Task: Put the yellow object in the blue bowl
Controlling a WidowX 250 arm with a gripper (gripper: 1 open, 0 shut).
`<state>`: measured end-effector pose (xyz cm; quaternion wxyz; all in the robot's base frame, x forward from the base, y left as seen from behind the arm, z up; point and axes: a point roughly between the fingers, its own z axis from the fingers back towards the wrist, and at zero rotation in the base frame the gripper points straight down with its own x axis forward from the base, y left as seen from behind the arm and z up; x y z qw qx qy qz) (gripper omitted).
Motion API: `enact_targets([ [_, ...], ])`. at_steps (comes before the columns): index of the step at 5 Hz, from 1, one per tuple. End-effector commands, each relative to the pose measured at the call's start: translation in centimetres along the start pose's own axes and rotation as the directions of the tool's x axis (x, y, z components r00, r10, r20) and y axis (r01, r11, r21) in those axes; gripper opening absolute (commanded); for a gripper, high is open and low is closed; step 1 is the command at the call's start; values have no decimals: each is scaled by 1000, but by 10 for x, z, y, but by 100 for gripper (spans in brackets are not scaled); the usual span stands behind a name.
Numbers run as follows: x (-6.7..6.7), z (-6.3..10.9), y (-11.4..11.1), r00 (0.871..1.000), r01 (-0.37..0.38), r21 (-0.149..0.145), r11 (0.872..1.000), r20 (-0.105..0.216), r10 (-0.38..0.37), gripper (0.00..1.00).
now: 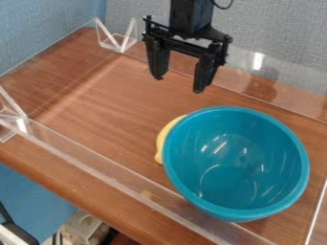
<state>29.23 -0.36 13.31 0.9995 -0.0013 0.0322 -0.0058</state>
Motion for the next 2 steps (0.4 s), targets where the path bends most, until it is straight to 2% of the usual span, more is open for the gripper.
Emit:
enact_targets([
  [1, -4, -9, -4, 996, -92, -3, 996, -22, 92, 100],
  [2, -14, -24, -7, 973, -228, -16, 973, -37, 227, 100],
])
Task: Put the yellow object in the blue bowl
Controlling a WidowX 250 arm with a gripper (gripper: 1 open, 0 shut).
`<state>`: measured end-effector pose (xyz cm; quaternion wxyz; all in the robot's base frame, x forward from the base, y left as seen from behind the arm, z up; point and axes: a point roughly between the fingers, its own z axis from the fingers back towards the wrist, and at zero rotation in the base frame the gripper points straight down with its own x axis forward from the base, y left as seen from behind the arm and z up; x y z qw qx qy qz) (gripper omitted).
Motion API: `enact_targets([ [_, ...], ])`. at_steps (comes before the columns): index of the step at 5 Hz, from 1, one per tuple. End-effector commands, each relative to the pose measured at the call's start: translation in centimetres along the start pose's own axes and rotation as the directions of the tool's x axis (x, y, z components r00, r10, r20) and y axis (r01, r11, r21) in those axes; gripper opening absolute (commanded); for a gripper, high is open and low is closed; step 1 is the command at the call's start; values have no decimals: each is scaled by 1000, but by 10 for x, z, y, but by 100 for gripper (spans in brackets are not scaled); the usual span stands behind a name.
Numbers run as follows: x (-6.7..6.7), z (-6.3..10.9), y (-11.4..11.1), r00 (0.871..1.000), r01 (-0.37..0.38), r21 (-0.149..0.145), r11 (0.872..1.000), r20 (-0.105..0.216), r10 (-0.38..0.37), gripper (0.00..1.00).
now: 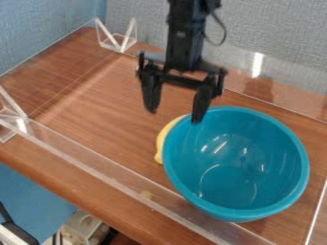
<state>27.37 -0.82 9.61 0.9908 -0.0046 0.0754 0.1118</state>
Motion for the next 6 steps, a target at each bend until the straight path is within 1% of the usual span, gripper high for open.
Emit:
enact_targets([
  [1, -3, 4, 8, 995, -80, -44, 996, 60, 83, 100],
  [2, -2, -2, 19, 985, -153, -72, 986, 63, 158, 100],
  [3, -7, -6, 40, 966, -243, -94, 965, 61, 249, 100],
  [4, -11, -12, 51, 949, -305, -113, 946, 51, 312, 100],
  [5, -17, -17, 54, 937, -340, -125, 932, 39, 347, 100],
  [6, -25, -20, 45, 924, -373, -132, 918, 35, 381, 100],
])
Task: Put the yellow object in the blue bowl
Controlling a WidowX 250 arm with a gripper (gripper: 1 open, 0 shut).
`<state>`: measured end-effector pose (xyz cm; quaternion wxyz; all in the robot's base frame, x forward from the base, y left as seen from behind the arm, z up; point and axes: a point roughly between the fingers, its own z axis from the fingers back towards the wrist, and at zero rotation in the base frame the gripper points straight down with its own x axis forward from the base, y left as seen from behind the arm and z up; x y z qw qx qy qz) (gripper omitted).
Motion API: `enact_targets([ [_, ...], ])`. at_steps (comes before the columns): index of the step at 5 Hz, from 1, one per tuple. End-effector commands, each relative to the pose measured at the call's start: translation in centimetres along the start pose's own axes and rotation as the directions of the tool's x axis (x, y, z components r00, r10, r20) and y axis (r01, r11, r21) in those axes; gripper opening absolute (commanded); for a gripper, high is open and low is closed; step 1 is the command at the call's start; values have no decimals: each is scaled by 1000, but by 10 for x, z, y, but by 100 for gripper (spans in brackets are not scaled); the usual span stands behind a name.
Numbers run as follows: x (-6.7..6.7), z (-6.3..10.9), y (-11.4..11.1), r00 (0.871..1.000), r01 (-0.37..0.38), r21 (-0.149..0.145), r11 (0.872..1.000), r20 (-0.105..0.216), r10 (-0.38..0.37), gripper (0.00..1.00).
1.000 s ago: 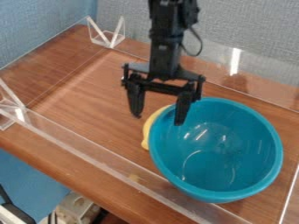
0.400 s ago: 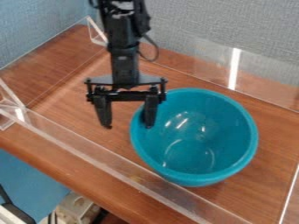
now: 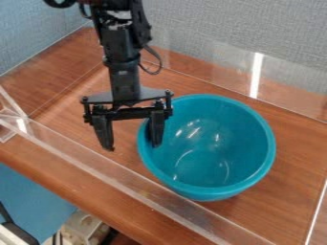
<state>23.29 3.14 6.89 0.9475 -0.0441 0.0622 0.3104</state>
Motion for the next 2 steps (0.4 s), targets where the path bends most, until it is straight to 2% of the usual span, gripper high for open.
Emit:
enact_targets([
  [1, -7, 8, -9, 999, -20, -28, 999, 44, 22, 100],
  [2, -10, 8, -15, 998, 32, -21, 999, 45, -31, 100],
])
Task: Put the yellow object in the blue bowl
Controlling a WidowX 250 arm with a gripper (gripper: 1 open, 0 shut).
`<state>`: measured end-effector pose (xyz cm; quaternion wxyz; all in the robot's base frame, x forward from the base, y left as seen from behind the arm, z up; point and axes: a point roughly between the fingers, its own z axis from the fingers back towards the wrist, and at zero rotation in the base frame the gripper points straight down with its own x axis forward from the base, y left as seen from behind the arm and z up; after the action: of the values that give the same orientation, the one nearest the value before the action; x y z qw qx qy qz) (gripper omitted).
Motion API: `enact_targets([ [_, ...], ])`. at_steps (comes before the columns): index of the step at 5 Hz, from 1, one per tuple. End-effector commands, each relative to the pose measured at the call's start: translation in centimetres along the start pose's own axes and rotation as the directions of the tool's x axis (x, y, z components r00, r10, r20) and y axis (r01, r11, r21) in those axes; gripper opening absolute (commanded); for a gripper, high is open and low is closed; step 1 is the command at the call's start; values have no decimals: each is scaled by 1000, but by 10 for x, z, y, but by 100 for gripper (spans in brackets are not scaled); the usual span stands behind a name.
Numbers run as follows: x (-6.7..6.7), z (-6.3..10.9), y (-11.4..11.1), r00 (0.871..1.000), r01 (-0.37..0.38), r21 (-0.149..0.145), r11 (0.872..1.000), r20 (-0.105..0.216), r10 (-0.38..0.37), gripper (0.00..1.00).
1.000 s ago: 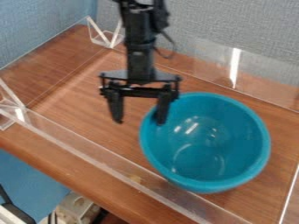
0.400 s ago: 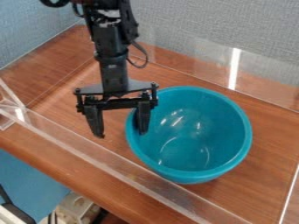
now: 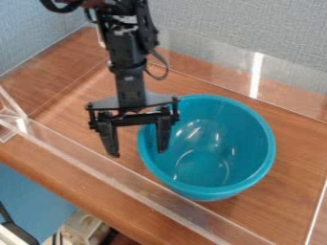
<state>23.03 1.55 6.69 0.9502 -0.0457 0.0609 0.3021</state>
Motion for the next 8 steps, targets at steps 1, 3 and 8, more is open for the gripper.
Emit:
enact_targets([
  [1, 2, 11, -5, 998, 57, -12, 998, 40, -57, 100],
  [3, 15, 6, 1, 998, 45, -9, 999, 41, -45, 100],
  [8, 6, -21, -8, 945, 327, 1, 945, 5, -327, 0],
])
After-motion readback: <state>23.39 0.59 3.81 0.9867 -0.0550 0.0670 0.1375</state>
